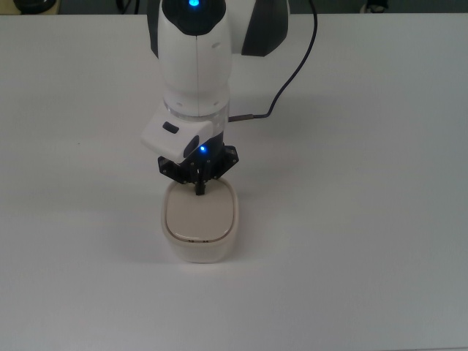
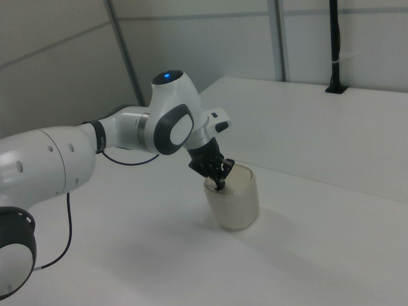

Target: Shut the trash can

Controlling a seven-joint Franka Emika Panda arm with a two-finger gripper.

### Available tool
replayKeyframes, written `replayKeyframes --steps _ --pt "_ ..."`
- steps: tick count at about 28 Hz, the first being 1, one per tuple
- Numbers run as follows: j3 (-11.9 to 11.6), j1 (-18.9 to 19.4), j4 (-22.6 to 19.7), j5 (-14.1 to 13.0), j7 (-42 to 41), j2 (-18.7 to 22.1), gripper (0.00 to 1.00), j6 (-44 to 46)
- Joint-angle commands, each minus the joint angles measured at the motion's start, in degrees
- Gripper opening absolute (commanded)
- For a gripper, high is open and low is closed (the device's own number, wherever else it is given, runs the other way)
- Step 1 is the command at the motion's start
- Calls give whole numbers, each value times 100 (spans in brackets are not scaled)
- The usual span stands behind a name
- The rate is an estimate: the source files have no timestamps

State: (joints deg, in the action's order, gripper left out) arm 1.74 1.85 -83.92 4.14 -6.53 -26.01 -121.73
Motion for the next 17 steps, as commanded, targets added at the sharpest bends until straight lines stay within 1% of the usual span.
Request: replayKeyframes --steps 1,6,7,11,12,17 --pt "-15 140 -37 -45 -77 -335 0 -44" --pt "-51 44 -28 -151 -85 78 0 395" --pt "-51 -26 -19 -229 -85 218 0 578" --pt "-68 -115 -19 -475 -59 491 0 686" --pt "-86 -115 -19 -528 -33 613 0 738" --pt "-112 -141 -19 -511 143 904 0 1221"
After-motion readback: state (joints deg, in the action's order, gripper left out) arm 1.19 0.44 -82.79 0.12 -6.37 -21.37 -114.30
